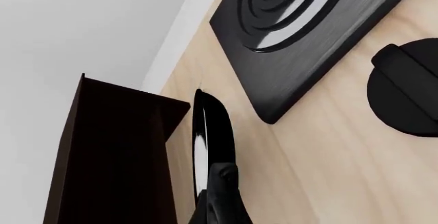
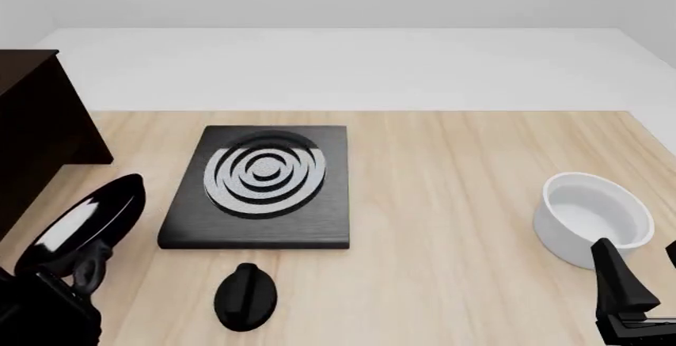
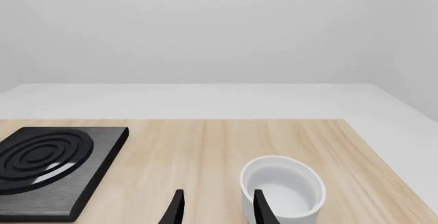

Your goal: Put the frying pan under the cabinet shelf.

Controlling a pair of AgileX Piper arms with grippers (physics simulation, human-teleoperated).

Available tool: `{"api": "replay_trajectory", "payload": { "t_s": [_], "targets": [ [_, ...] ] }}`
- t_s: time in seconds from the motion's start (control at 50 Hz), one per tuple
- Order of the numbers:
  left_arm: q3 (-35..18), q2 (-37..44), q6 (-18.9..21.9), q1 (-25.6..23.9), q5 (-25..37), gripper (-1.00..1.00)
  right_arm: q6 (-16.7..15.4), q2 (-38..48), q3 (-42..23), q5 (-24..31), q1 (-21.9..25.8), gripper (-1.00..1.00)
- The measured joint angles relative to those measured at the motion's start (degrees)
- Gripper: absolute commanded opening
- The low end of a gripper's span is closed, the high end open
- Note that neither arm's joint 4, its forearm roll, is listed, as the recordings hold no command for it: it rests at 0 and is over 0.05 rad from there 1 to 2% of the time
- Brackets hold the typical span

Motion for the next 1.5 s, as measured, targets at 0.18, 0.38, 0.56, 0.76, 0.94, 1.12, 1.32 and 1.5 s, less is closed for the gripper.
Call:
{"api": "replay_trajectory", "payload": {
  "t_s": [0.18,0.38,0.56,0.76,0.94,1.12,1.32,1.5],
  "targets": [
    [0.7,2.0,-0.1,1.3,-2.7,-1.00,0.0,0.0,-0.2,0.3,0.1,1.00],
    [1.5,4.4,-0.1,2.7,-5.8,-1.00,0.0,-0.1,-0.4,0.4,0.1,1.00],
    [1.7,9.2,-0.4,3.9,-11.0,-1.00,0.0,0.0,-0.4,0.4,0.1,1.00],
    [1.7,15.6,-1.0,4.7,-16.7,-1.00,0.0,0.0,-0.5,0.5,0.1,1.00],
    [1.2,18.8,-1.6,4.9,-19.4,-1.00,0.0,-0.1,-0.5,0.6,0.1,1.00],
    [0.8,20.9,-2.0,5.2,-21.1,-1.00,0.0,-0.1,-0.5,0.6,0.1,1.00],
    [0.0,23.2,-1.9,6.0,-22.6,-1.00,0.0,-0.1,-0.5,0.5,0.1,1.00],
    [-1.0,24.0,-2.0,7.1,-22.1,-1.00,0.0,-0.1,-0.5,0.6,0.1,1.00]
  ]
}}
